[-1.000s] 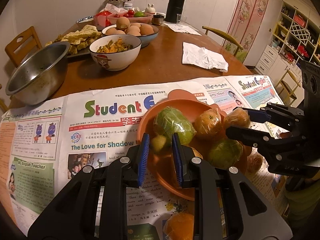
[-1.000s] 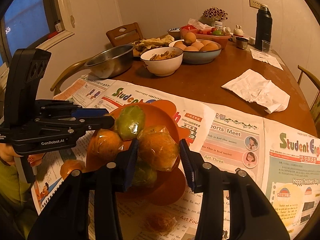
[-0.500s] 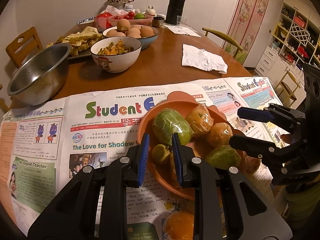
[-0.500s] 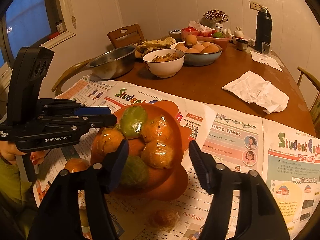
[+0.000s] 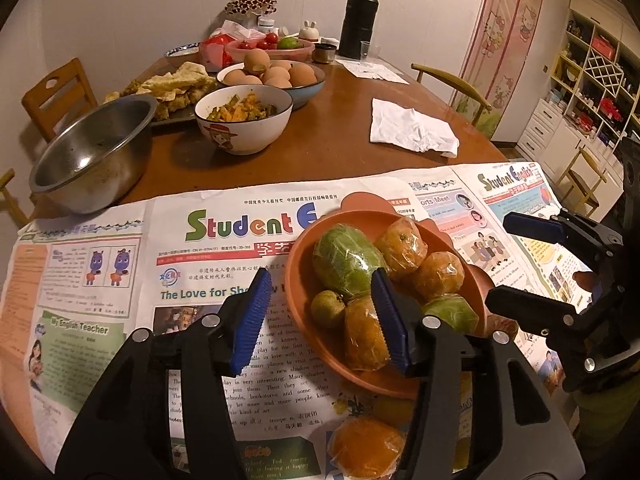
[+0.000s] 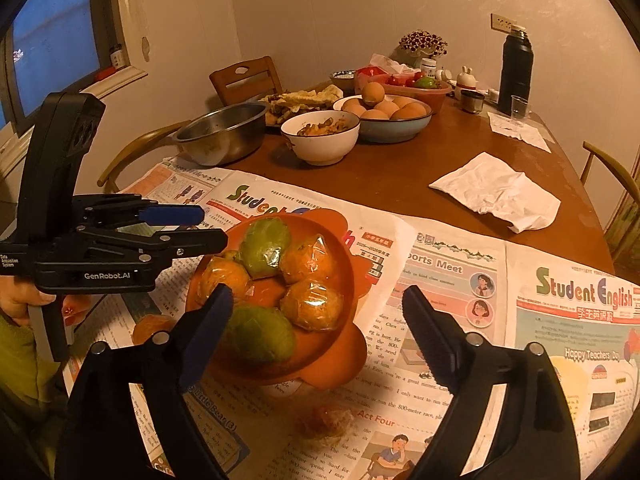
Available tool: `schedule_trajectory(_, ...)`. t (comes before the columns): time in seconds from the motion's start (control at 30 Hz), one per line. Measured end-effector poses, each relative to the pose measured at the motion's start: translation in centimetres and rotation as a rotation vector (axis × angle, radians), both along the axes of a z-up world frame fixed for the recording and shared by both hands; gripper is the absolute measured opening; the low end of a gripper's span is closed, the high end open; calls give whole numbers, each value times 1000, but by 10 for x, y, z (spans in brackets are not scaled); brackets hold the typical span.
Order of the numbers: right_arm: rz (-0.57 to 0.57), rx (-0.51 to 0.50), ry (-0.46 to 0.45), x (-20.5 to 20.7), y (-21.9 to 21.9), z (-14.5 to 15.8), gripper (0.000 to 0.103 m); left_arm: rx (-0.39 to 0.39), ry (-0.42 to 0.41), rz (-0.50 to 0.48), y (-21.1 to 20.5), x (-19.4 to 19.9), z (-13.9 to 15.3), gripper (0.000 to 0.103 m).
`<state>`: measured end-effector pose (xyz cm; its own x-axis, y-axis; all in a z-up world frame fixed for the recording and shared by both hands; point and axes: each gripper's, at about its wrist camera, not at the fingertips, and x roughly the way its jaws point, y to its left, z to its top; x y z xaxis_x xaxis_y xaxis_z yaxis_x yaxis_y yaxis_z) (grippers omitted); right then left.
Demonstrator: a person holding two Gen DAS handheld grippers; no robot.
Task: Organize fruits
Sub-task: 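Withdraw both open tools from the plate toward the remaining loose fruits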
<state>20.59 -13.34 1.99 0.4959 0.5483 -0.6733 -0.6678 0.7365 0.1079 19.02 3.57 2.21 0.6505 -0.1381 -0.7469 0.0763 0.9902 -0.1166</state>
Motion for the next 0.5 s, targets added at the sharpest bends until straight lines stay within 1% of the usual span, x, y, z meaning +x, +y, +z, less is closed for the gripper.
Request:
schedule_trajectory(0.07, -5, 1, -2, -1, -2, 1, 88, 1, -5, 1, 0, -2, 2, 51)
schedule_trajectory(0.17, -7, 0, -7, -3, -3, 3, 90, 0, -9, 2, -1, -4, 4, 53)
schedule_trajectory(0.33, -9, -2, -18, -6, -3, 7, 92, 1, -19, 4, -1, -7, 8, 59)
schedule_trajectory(0.4, -10, -4, -23, -8, -3, 9, 93, 1, -24, 9, -1, -8, 10, 65)
schedule_trajectory(0.5, -12, -4, -28, -11, -4, 11, 94, 2, -29, 10, -1, -10, 12, 69)
